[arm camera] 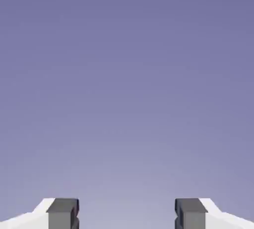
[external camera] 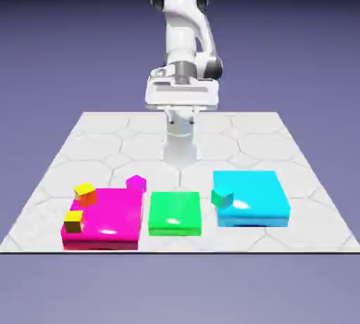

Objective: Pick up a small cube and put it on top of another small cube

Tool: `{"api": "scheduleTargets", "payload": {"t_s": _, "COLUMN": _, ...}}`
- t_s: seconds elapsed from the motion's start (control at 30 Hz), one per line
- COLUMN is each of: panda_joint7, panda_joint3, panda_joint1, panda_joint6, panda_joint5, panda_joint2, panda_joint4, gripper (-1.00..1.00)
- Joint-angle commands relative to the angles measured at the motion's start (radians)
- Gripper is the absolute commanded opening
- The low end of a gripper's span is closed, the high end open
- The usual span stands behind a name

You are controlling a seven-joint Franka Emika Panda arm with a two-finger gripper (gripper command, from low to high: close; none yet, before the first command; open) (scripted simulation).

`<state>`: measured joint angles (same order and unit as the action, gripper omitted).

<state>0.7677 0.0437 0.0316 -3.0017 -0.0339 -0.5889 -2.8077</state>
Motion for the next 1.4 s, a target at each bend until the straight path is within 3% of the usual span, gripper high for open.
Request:
{"api": "scheduleTargets", "payload": {"t_s": 0.0, "panda_joint7": 0.022, "panda_joint3": 0.036, "panda_joint1": 0.016, "panda_joint6": 0.029, "panda_joint5": -0.028, "panda_joint2": -0.016, "panda_joint4": 0.002, "gripper": 0.00}}
{"api": "scheduleTargets", "payload": {"t_s": 1.37, "panda_joint7": 0.930, "panda_joint3": 1.522, "panda_joint1": 0.683, "panda_joint6": 1.230, "panda_joint5": -1.181, "panda_joint2": -0.659, "panda_joint4": 0.080, "gripper": 0.00}}
